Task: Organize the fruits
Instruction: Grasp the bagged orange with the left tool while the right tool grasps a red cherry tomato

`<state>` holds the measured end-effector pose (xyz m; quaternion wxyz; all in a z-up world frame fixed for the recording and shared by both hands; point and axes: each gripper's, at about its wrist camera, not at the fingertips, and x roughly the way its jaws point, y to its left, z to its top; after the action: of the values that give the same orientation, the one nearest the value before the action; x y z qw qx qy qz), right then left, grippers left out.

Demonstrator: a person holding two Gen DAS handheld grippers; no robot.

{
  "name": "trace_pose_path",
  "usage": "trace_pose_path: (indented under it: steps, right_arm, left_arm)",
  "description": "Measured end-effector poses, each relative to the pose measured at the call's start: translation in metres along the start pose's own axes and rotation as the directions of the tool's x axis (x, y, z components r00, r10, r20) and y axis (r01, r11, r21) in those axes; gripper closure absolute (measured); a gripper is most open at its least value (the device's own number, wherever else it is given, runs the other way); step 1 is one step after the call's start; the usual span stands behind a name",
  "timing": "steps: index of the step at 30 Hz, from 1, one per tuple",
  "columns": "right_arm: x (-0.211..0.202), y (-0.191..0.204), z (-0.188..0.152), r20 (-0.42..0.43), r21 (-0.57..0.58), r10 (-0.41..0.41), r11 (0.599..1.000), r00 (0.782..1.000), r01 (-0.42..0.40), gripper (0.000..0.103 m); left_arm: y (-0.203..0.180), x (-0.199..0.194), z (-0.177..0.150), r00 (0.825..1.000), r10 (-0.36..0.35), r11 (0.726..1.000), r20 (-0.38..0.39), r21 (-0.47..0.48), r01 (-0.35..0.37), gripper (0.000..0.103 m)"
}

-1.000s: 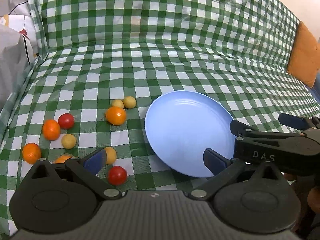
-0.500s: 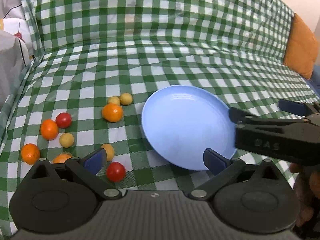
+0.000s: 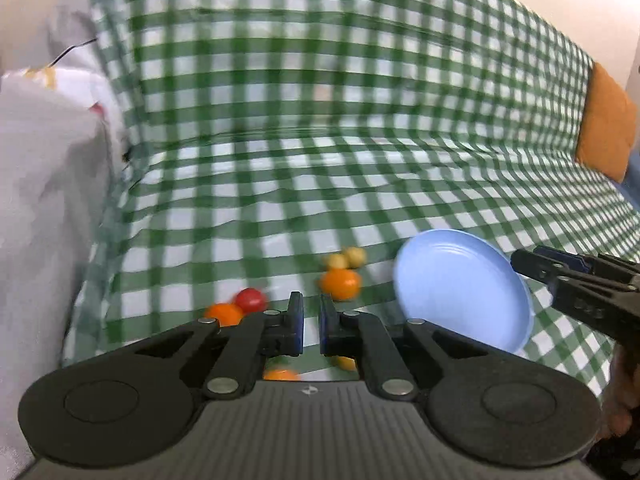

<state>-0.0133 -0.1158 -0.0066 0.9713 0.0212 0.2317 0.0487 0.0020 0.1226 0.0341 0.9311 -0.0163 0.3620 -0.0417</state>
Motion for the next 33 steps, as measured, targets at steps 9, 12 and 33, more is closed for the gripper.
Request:
trace_pose_path:
  steps: [9, 12, 33]
  right_arm:
    - [0.027, 0.063, -0.03, -0.14, -0.137, 0.235, 0.957, 0.962, -0.254, 0.046]
    - [0.041, 0.08, -0.046, -0.212, -0.209, 0.229, 0.939, 0.95, -0.273, 0.043]
    - [0.066, 0.078, -0.058, -0.281, -0.213, 0.176, 0.947, 0.943, -0.241, 0.071]
  left_arm:
    - [0.035, 0.039, -0.011, 0.971, -0.041, 0.987, -0.235, -0.16, 0.003, 0.055]
    - [0.035, 0.049, -0.011, 0.963, -0.053, 0.983, -0.264, -0.186, 0.003, 0.044]
    - [-0.006, 0.089, -0.021, 0.915, 0.069, 0.997, -0.398, 0.003, -0.073, 0.063]
